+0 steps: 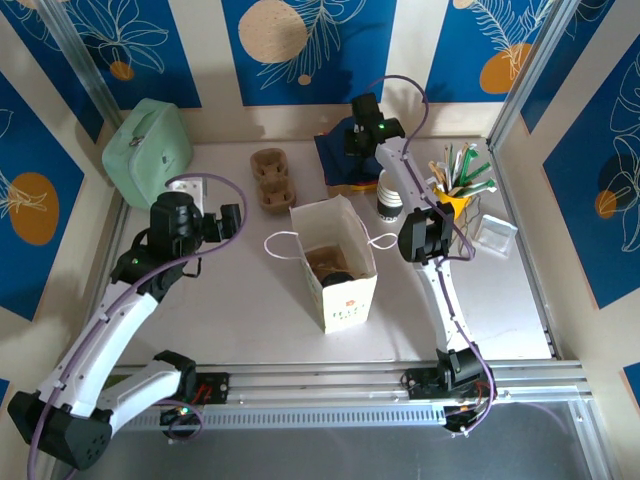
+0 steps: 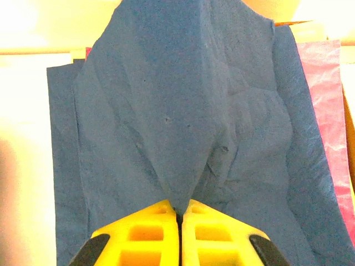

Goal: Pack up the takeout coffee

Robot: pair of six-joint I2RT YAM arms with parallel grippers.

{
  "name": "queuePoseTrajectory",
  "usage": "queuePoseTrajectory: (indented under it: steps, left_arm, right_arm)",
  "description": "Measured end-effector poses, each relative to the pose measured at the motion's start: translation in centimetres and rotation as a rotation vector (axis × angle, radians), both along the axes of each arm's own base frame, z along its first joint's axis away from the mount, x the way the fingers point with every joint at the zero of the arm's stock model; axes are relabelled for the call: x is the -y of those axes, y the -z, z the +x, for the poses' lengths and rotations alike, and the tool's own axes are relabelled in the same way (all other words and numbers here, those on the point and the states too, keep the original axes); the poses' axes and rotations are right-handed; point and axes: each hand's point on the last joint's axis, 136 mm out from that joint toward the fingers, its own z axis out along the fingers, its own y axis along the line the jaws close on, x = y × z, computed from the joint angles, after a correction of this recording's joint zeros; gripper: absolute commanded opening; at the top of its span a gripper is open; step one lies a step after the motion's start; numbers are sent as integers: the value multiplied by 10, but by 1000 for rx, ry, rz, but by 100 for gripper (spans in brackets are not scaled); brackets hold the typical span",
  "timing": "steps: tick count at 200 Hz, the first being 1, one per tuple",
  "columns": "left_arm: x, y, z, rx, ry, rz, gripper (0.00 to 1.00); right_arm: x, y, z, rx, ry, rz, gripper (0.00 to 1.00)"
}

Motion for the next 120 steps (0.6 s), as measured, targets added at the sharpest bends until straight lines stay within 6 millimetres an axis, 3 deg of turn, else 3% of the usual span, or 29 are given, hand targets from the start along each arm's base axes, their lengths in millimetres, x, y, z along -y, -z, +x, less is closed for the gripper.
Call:
queuePoseTrajectory:
  steps: [22, 43, 84, 120]
  left_arm:
    - [0, -1, 0, 2, 0, -1, 100]
    - [0, -1, 0, 1, -3, -8, 100]
    - [3, 0, -1, -5, 8, -30, 100]
    - [10, 1, -2, -14, 39, -59, 100]
  right_arm:
    - [-1, -12, -4, 5, -8, 11, 3]
    - [-1, -40, -11, 34, -14, 32, 3]
    - [-1, -125, -35, 139, -35, 96, 3]
    - [-5, -199, -76, 205, -87, 202, 4]
